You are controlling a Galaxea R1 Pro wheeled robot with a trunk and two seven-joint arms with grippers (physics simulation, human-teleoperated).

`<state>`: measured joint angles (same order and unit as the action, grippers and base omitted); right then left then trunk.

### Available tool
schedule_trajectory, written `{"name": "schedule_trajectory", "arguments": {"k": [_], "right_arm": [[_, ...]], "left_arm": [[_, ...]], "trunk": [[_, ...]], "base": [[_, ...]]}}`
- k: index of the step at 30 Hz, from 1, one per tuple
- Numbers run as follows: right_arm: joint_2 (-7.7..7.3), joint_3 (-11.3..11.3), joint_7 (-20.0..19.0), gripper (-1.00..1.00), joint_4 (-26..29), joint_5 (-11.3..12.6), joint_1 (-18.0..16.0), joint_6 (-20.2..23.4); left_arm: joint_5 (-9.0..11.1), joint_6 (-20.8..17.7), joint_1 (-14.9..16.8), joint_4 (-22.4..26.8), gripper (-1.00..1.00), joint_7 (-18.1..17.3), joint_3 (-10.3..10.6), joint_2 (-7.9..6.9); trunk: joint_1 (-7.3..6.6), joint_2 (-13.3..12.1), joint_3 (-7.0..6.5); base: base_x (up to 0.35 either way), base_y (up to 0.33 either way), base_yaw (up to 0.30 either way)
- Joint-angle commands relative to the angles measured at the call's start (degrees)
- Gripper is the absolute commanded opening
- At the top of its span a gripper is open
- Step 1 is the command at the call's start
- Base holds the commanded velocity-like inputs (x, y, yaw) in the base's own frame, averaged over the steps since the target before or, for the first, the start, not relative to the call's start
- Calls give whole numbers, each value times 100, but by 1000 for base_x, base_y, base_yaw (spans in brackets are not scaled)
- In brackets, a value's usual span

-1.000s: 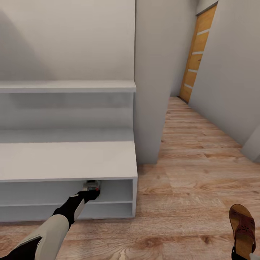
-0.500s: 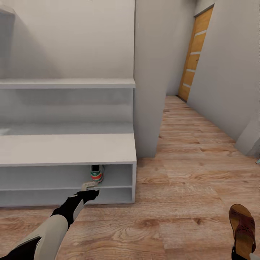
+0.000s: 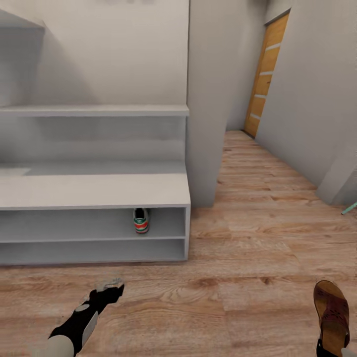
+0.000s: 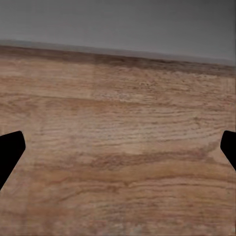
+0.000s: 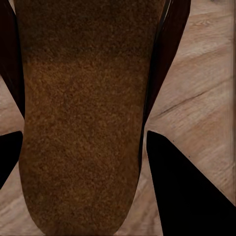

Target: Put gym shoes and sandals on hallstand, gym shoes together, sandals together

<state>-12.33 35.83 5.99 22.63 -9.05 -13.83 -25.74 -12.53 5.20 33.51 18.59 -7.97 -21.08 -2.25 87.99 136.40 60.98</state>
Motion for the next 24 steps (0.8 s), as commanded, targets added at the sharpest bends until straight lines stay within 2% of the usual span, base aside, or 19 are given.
{"name": "schedule_trajectory", "arguments": {"k": [1,3,4,9,13,20,24], "right_arm": [[5,29,13,-100,-4,-44,-6,-18],[7,29,11,-100,-8,-44,-6,-18],[7,26,7,-100,-13,-44,-6,-18],[10,22,1,-100,-24,-51,-6,-18],[11,21,-1,-100,-33,-52,-6,-18],[10,19,-1,-100,-40,-65,-6,-18],[8,20,-1,-100,-34,-69,-6,-18]], "left_arm": [[-28,190,-215,-6,100,-280,-47,-97],[-10,353,-429,-10,100,-585,-47,-211],[2,477,-612,-23,100,-866,-50,-311],[19,686,-1032,-58,100,-1498,-51,-563],[27,744,-1274,-75,100,-1843,-49,-709],[30,788,-1556,-84,100,-2315,-54,-783],[31,984,-1620,-93,100,-2381,-56,-774]], "trunk": [[-5,2,3],[-5,2,3],[-5,2,3],[-5,2,3],[-5,2,3],[-5,2,3],[-5,2,3]], "base": [[-336,145,0],[-336,147,0],[-336,150,0],[-335,149,0],[-275,116,0],[-79,30,0],[-16,6,0]]}}
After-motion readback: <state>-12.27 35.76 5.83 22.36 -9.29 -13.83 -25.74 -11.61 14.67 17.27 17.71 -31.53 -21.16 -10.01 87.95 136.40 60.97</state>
